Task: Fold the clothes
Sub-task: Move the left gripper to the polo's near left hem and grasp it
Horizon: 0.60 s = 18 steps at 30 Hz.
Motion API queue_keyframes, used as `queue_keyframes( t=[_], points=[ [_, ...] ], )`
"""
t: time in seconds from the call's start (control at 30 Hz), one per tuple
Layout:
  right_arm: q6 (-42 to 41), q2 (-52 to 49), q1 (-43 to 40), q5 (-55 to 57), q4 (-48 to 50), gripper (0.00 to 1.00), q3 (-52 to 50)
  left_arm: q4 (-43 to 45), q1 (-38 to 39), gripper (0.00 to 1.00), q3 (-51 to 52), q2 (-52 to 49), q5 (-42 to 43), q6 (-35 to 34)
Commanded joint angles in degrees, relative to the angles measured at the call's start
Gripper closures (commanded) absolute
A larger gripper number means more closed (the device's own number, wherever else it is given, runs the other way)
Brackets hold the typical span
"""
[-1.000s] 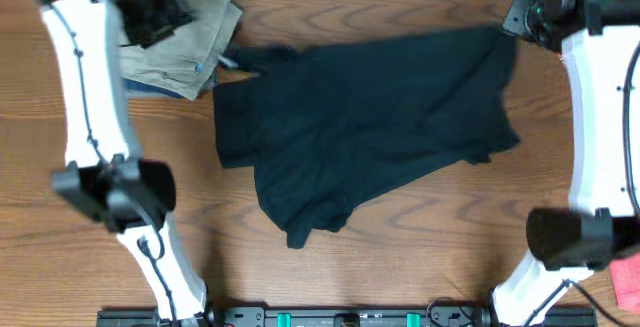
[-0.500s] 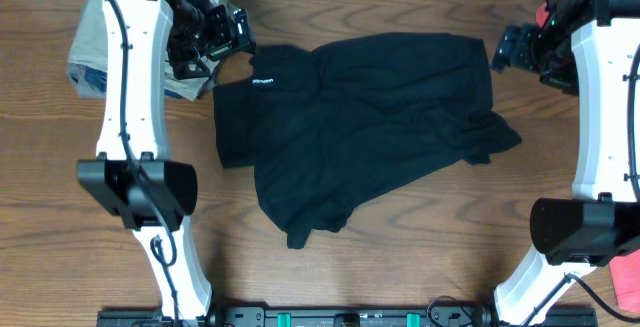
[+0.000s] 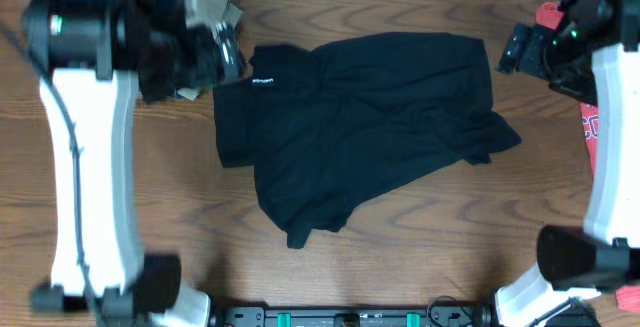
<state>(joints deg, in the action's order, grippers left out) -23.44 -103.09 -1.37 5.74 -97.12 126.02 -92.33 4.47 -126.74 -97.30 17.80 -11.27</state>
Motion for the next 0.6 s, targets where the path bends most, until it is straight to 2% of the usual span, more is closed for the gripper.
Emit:
queue_keyframes(
  t=[0.0, 0.13, 0.33, 0.4, 0.57],
  points=[
    [0.37, 2.14, 0.48, -1.29, -0.20, 0.01, -3.37, -4.46, 3.39, 0.02, 10.84, 6.23, -0.55, 1.38],
    [0.37, 2.21, 0.57, -0.96, 0.83, 0.01, -7.19, -3.10, 8.37, 0.02, 25.31, 14.10, -0.50, 0.02],
    [0.37, 2.21, 0.52, -0.42, 5.40, 0.01, -13.77, 7.69, 16.76, 0.02, 46.29, 22.67, -0.50, -9.05],
    [0.37, 2.21, 0.52, -0.42, 6.71, 0.01, -15.78, 11.39, 19.74, 0.00, 52.52, 23.74, -0.48, -12.15],
    [0.39, 2.21, 0.52, -0.39, 9.16, 0.01, -19.74, 22.27, 27.28, 0.05, 65.88, 22.58, -0.28, -19.43]
  ],
)
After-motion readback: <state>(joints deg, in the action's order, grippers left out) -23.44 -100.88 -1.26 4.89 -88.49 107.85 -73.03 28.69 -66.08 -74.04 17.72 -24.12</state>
